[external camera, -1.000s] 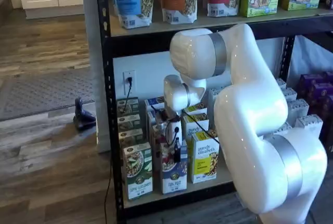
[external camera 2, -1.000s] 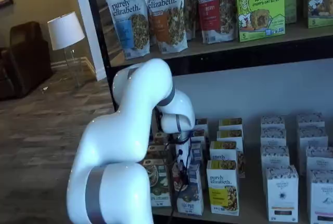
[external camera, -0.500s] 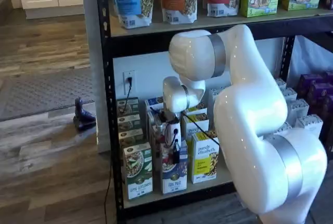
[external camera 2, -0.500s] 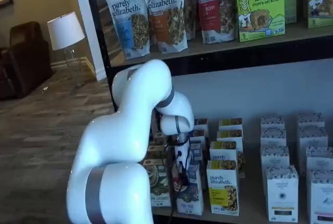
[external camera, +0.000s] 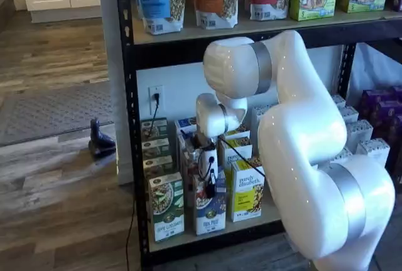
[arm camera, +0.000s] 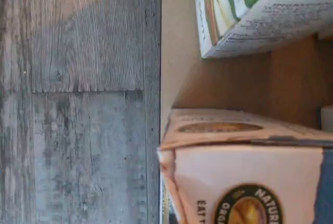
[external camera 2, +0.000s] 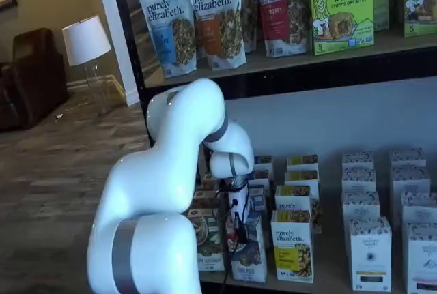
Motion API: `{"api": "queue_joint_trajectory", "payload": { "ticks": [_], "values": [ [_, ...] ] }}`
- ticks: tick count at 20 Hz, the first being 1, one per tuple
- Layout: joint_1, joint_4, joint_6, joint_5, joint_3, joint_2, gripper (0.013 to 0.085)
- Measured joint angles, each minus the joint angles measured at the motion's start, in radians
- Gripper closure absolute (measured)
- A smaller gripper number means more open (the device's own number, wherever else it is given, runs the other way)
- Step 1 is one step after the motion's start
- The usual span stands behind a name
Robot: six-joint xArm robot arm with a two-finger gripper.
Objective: Pick up the blue and white box that is on the bottom shelf, the second box from the left
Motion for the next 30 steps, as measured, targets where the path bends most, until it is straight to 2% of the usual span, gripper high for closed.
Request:
{"api": "queue_joint_trajectory", "payload": {
  "ticks": [5, 11, 17, 24, 30],
  "values": [
    [0.0, 0.001, -0.001, -0.014, 0.017, -0.013, 0.049],
    [0.0, -0.004, 0.003, -0.039, 0.089, -0.07, 0.049],
    [0.01, -0.031, 0.037, -0.06, 0.219, -0.167, 0.049],
    [0.039, -0.053, 0.087, -0.113, 0.413, -0.299, 0.049],
    [0.067, -0.12, 0.177, -0.18, 0.582, -0.411, 0.049]
  ]
}}
